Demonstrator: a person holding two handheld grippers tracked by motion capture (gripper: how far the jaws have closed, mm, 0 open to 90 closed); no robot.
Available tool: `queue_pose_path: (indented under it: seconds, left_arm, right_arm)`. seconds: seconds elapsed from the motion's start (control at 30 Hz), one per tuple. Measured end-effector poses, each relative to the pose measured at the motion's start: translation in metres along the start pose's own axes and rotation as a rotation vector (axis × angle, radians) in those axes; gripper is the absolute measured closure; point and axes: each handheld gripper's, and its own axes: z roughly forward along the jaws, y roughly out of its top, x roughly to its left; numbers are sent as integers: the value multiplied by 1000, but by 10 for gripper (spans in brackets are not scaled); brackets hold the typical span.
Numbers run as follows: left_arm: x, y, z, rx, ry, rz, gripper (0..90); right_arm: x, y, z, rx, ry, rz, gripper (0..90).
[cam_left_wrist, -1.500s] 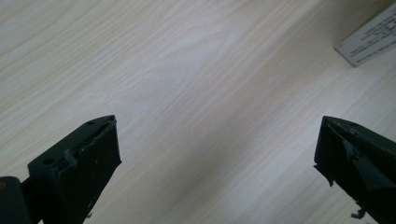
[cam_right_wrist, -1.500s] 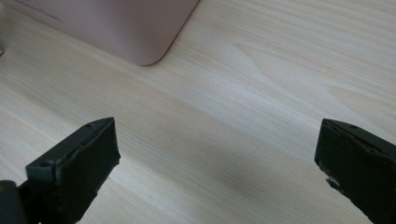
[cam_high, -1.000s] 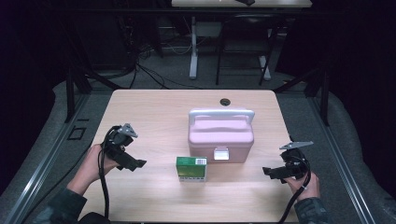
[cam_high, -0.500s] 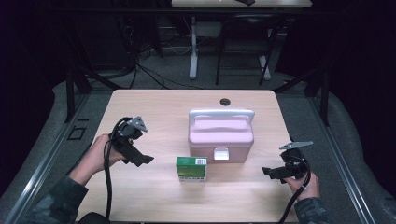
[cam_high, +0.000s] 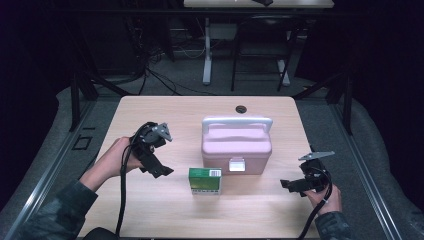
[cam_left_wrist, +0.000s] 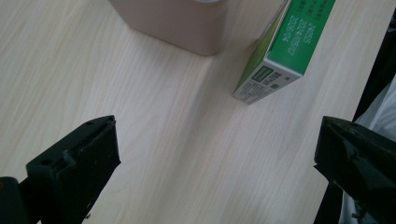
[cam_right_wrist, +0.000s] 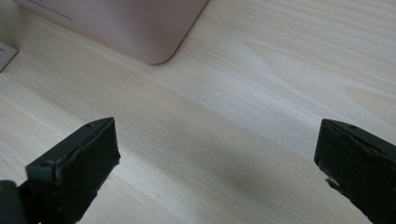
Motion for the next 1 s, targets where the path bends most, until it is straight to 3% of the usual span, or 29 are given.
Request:
queue_pose_path:
  seconds: [0.2, 0.4, 0.7, 1.0]
  left_arm:
    - [-9, 21, 2, 22, -33, 79, 1]
    - [-20, 41, 15, 75, -62, 165, 1]
    - [-29, 54, 24, 119, -77, 192, 1]
    - [-44, 69, 41, 150, -113, 255, 1]
  right_arm:
    - [0, 0, 1, 4, 4, 0, 0]
    - [0, -1, 1, 4, 8, -1, 0]
    - [0, -1, 1, 5, 8, -1, 0]
    - [1, -1, 2, 6, 14, -13, 0]
